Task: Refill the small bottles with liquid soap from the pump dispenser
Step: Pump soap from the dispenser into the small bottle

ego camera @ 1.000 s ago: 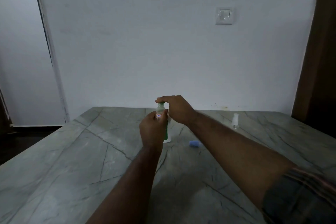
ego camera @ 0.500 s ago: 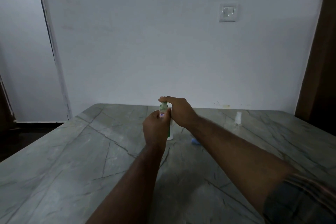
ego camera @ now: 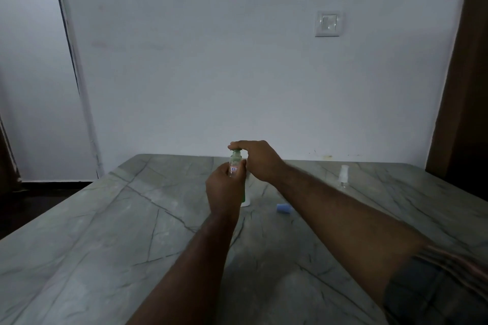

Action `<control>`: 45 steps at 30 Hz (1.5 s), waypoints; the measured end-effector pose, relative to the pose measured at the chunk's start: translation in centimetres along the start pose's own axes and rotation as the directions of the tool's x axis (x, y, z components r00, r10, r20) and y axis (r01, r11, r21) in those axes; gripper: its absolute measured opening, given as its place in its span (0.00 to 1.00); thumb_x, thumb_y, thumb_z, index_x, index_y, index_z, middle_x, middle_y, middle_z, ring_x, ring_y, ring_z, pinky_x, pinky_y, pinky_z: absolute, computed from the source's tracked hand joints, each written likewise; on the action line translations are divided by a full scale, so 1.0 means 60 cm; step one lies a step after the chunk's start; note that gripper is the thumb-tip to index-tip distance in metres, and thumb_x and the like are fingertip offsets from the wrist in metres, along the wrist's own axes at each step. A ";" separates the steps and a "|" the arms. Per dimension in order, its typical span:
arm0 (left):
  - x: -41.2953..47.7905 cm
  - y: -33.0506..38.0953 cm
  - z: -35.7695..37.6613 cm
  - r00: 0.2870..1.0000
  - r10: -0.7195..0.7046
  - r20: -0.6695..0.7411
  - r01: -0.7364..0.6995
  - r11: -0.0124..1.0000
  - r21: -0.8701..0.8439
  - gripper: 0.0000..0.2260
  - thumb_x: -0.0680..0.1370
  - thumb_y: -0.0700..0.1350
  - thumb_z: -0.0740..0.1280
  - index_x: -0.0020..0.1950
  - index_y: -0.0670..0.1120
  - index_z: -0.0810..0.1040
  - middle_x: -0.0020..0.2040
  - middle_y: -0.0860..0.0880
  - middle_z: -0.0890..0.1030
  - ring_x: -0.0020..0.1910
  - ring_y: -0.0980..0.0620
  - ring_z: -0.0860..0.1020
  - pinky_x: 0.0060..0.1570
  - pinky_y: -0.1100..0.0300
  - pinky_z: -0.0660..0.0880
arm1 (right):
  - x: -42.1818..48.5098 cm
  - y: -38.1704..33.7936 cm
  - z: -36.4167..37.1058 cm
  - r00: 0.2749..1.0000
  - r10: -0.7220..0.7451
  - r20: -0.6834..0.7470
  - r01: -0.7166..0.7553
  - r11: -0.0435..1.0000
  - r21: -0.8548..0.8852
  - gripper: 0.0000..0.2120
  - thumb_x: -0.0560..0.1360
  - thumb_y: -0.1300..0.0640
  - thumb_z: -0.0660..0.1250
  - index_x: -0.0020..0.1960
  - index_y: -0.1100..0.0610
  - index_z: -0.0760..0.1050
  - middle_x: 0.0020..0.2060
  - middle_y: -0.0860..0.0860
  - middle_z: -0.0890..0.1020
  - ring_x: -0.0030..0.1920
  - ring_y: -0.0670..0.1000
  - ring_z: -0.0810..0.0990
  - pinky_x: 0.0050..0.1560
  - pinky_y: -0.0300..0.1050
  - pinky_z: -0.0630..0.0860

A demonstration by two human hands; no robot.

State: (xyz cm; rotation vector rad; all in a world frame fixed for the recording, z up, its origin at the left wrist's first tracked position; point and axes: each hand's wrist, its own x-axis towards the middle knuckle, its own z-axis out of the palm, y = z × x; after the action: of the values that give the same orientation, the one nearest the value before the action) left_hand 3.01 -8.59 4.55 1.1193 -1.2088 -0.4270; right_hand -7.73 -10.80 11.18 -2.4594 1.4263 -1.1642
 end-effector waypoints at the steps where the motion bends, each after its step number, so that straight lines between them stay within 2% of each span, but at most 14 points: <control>1: 0.001 0.000 0.000 1.000 0.002 -0.003 -0.002 1.000 -0.001 0.14 0.76 0.59 0.67 0.34 0.54 0.77 0.32 0.55 0.80 0.33 0.55 0.82 0.34 0.56 0.78 | 0.001 -0.001 -0.001 1.000 0.002 -0.001 -0.002 1.000 0.001 0.26 0.69 0.74 0.63 0.65 0.58 0.76 0.65 0.53 0.78 0.66 0.50 0.75 0.70 0.42 0.68; 6: 0.000 0.002 0.002 1.000 -0.021 0.013 0.021 1.000 0.014 0.13 0.78 0.56 0.69 0.34 0.55 0.76 0.31 0.56 0.79 0.35 0.51 0.83 0.39 0.51 0.81 | -0.014 0.005 0.020 0.998 0.037 -0.060 -0.033 0.997 0.066 0.26 0.70 0.75 0.60 0.65 0.58 0.76 0.65 0.53 0.78 0.67 0.51 0.75 0.71 0.45 0.68; 11: 0.003 0.000 0.000 1.000 -0.022 0.010 0.023 0.999 -0.024 0.13 0.77 0.56 0.68 0.39 0.49 0.81 0.35 0.52 0.82 0.35 0.51 0.83 0.40 0.50 0.82 | 0.008 0.000 -0.005 1.000 -0.006 0.004 0.006 1.000 -0.023 0.25 0.69 0.74 0.63 0.63 0.58 0.78 0.63 0.53 0.79 0.65 0.50 0.76 0.67 0.38 0.67; 16: 0.000 -0.003 0.003 1.000 -0.014 0.016 0.014 1.000 0.006 0.14 0.78 0.57 0.68 0.38 0.49 0.81 0.34 0.52 0.82 0.35 0.50 0.82 0.40 0.48 0.82 | -0.012 0.007 0.014 0.998 0.038 -0.045 -0.036 0.998 0.043 0.28 0.68 0.75 0.61 0.64 0.57 0.77 0.63 0.52 0.79 0.65 0.50 0.76 0.67 0.38 0.68; 20: -0.001 -0.001 0.000 1.000 -0.021 0.012 0.021 1.000 0.001 0.11 0.77 0.57 0.68 0.37 0.54 0.79 0.33 0.56 0.81 0.35 0.52 0.83 0.38 0.53 0.81 | 0.006 0.000 -0.003 1.000 0.010 0.015 -0.010 0.999 -0.033 0.26 0.69 0.75 0.63 0.64 0.57 0.77 0.63 0.53 0.79 0.66 0.49 0.75 0.66 0.36 0.66; 23: 0.003 -0.001 0.000 1.000 -0.015 0.010 0.015 1.000 -0.008 0.12 0.77 0.57 0.68 0.37 0.54 0.79 0.34 0.54 0.82 0.35 0.52 0.83 0.37 0.55 0.80 | 0.003 -0.001 -0.002 1.000 0.016 -0.009 -0.016 1.000 -0.017 0.27 0.68 0.75 0.62 0.63 0.57 0.77 0.63 0.53 0.79 0.65 0.49 0.75 0.64 0.32 0.65; 27: 0.002 -0.003 0.001 1.000 -0.006 0.012 0.005 0.999 0.031 0.13 0.77 0.57 0.68 0.37 0.51 0.80 0.33 0.53 0.81 0.34 0.53 0.82 0.39 0.50 0.81 | -0.010 0.007 0.014 0.999 0.027 -0.029 -0.026 0.999 0.026 0.27 0.68 0.75 0.61 0.64 0.58 0.77 0.63 0.53 0.79 0.65 0.50 0.76 0.67 0.36 0.67; 30: 0.003 -0.004 0.001 1.000 -0.010 0.010 0.010 1.000 0.017 0.13 0.77 0.58 0.68 0.38 0.51 0.80 0.34 0.53 0.82 0.34 0.53 0.82 0.38 0.51 0.81 | 0.005 0.003 0.000 1.000 0.001 0.011 -0.001 1.000 -0.029 0.26 0.68 0.74 0.63 0.63 0.57 0.77 0.63 0.53 0.79 0.65 0.50 0.76 0.65 0.35 0.66; 33: 0.004 -0.002 0.001 1.000 0.002 0.010 -0.002 1.000 0.016 0.12 0.77 0.59 0.67 0.39 0.53 0.80 0.34 0.55 0.81 0.35 0.54 0.82 0.38 0.55 0.80 | 0.007 0.004 -0.003 1.000 -0.002 0.003 0.002 0.999 -0.051 0.26 0.69 0.74 0.63 0.64 0.57 0.77 0.64 0.52 0.79 0.66 0.50 0.75 0.68 0.39 0.66; 36: 0.004 -0.005 0.003 1.000 0.000 0.008 -0.001 1.000 0.030 0.15 0.77 0.58 0.67 0.37 0.50 0.80 0.34 0.52 0.82 0.35 0.52 0.82 0.39 0.51 0.81 | -0.010 0.007 0.011 0.999 0.010 -0.031 -0.010 1.000 0.013 0.26 0.69 0.74 0.62 0.65 0.57 0.76 0.64 0.53 0.78 0.66 0.50 0.75 0.70 0.43 0.68; 39: 0.000 -0.003 0.001 1.000 -0.016 0.009 0.016 1.000 0.014 0.15 0.77 0.57 0.68 0.39 0.48 0.82 0.35 0.52 0.82 0.36 0.51 0.82 0.41 0.49 0.82 | -0.004 0.002 0.003 1.000 -0.003 0.006 0.003 1.000 -0.017 0.27 0.69 0.74 0.63 0.64 0.58 0.77 0.64 0.53 0.78 0.66 0.51 0.75 0.70 0.45 0.68; 42: 0.003 -0.004 0.001 1.000 0.000 0.003 0.000 1.000 0.010 0.14 0.77 0.58 0.67 0.40 0.49 0.81 0.36 0.52 0.82 0.36 0.51 0.83 0.42 0.49 0.83 | 0.007 -0.005 -0.011 0.999 -0.025 0.033 0.026 0.998 -0.048 0.26 0.68 0.74 0.63 0.64 0.59 0.77 0.64 0.54 0.79 0.66 0.51 0.75 0.70 0.45 0.68; 45: 0.003 -0.004 0.000 1.000 0.015 0.005 -0.015 1.000 0.015 0.15 0.76 0.59 0.67 0.38 0.49 0.81 0.34 0.52 0.82 0.34 0.52 0.82 0.40 0.49 0.82 | -0.008 -0.003 0.001 1.000 0.012 -0.012 -0.011 1.000 0.015 0.28 0.67 0.75 0.62 0.64 0.58 0.77 0.64 0.54 0.79 0.66 0.50 0.75 0.70 0.43 0.68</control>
State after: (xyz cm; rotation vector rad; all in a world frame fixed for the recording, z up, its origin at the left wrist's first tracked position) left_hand 3.13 -8.85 4.47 1.1220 -1.2255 -0.4103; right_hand -7.71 -10.38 10.95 -2.4354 1.4282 -1.1851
